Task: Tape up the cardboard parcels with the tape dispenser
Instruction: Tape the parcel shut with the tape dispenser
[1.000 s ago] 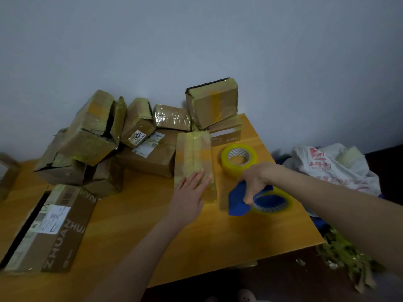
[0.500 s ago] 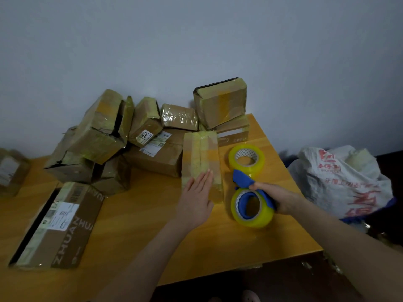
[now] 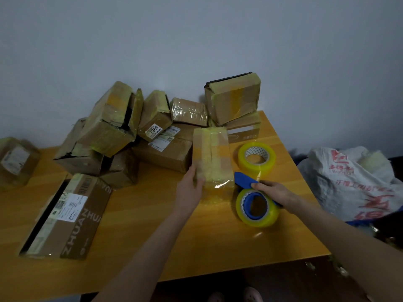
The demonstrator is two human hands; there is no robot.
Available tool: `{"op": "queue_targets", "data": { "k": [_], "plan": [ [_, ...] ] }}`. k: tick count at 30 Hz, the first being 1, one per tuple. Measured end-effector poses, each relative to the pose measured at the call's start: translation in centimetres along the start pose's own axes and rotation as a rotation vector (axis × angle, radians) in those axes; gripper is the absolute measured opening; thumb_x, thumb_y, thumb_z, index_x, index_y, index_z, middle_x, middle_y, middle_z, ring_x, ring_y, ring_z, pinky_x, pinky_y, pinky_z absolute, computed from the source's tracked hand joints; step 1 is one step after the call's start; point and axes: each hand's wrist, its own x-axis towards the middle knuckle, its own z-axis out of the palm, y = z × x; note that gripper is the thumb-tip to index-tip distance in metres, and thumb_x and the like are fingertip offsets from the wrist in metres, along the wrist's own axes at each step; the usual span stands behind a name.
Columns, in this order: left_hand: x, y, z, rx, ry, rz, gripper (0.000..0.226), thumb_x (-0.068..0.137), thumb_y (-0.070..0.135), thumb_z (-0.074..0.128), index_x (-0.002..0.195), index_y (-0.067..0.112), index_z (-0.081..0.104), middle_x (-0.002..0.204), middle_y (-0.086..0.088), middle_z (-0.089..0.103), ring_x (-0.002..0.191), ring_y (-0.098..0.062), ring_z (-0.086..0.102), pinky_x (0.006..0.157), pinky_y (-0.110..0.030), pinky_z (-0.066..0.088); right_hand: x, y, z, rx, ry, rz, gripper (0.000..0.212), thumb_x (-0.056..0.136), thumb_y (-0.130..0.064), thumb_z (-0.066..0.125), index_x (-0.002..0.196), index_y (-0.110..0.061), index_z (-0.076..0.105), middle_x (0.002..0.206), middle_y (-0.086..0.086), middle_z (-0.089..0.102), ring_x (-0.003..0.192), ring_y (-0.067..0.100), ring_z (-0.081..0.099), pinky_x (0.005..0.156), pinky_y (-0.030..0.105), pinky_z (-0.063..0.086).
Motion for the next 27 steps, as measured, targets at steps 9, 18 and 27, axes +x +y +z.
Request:
{"op": "queue_targets", "data": {
  "k": [9, 18, 27],
  "plan": [
    [0.1, -1.3, -0.6, 0.027, 0.264, -0.003, 0.047, 0.093, 0.03, 0.06, 0.136, 0.014, 0.052, 0.126, -0.004, 0.054, 0.113, -0.016, 0.053, 0.096, -0.026, 0.044, -2.7, -5.0, 2.5, -0.408, 0.277, -0.385, 0.05, 0.096, -0.045, 0.051, 0.134, -0.013, 0.056, 0.113, 0.008, 0.068, 0.108, 0.024, 0.061, 0.083, 0.029, 0.047],
    [0.2, -1.8, -0.6, -0.133, 0.21, -0.09, 0.039, 0.083, 0.02, 0.072, 0.121, 0.02, 0.065, 0.107, 0.003, 0.065, 0.086, 0.0, 0.054, 0.074, -0.007, 0.042, -2.9, -5.3, 6.3, -0.256, 0.216, -0.423, 0.055, 0.099, -0.03, 0.052, 0.148, -0.012, 0.037, 0.133, 0.005, 0.059, 0.123, 0.02, 0.053, 0.1, 0.026, 0.041],
    [0.2, -3.8, 0.5, -0.138, 0.268, 0.135, 0.04, 0.074, 0.005, 0.077, 0.113, 0.012, 0.068, 0.081, 0.014, 0.057, 0.075, 0.001, 0.056, 0.074, -0.012, 0.051, -1.6, -4.4, 6.8, -0.445, 0.357, -0.484, 0.066, 0.088, -0.029, 0.068, 0.146, -0.016, 0.04, 0.085, 0.002, 0.068, 0.087, 0.018, 0.063, 0.081, 0.029, 0.049]
  ]
}}
